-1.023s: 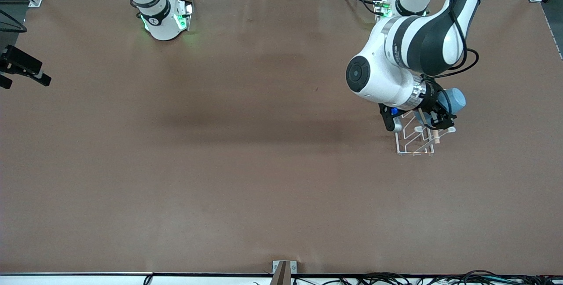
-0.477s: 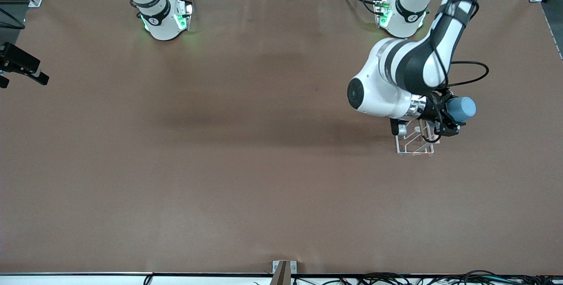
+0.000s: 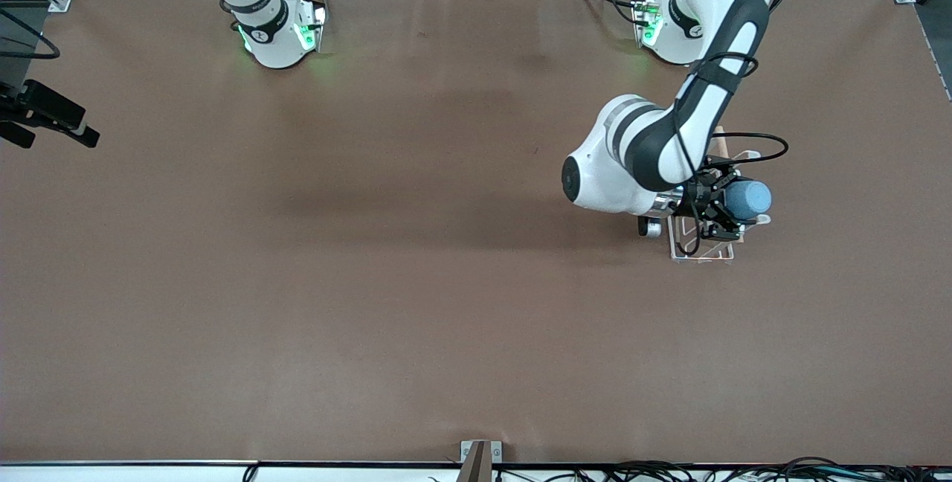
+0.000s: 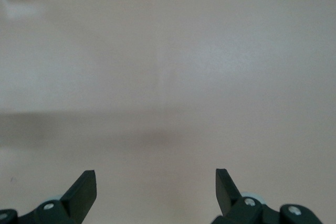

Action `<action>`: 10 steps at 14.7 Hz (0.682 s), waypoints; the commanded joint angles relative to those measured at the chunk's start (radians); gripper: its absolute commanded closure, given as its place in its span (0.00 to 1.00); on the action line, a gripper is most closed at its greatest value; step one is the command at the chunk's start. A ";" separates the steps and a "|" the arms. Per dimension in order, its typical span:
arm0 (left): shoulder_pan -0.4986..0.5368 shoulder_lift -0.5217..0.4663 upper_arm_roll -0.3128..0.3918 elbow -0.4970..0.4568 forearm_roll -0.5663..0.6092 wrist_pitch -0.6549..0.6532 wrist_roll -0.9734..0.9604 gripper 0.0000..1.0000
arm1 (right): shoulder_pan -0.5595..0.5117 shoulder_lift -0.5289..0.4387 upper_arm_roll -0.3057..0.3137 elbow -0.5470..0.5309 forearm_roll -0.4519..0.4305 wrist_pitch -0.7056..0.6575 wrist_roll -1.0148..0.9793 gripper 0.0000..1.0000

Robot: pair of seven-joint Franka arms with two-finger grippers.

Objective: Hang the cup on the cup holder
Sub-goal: 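Carry the cup with the left gripper to the cup holder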

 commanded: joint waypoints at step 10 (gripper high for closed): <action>-0.015 0.123 -0.006 0.016 0.069 -0.033 -0.183 0.51 | 0.003 -0.045 0.000 -0.065 -0.019 0.001 0.017 0.00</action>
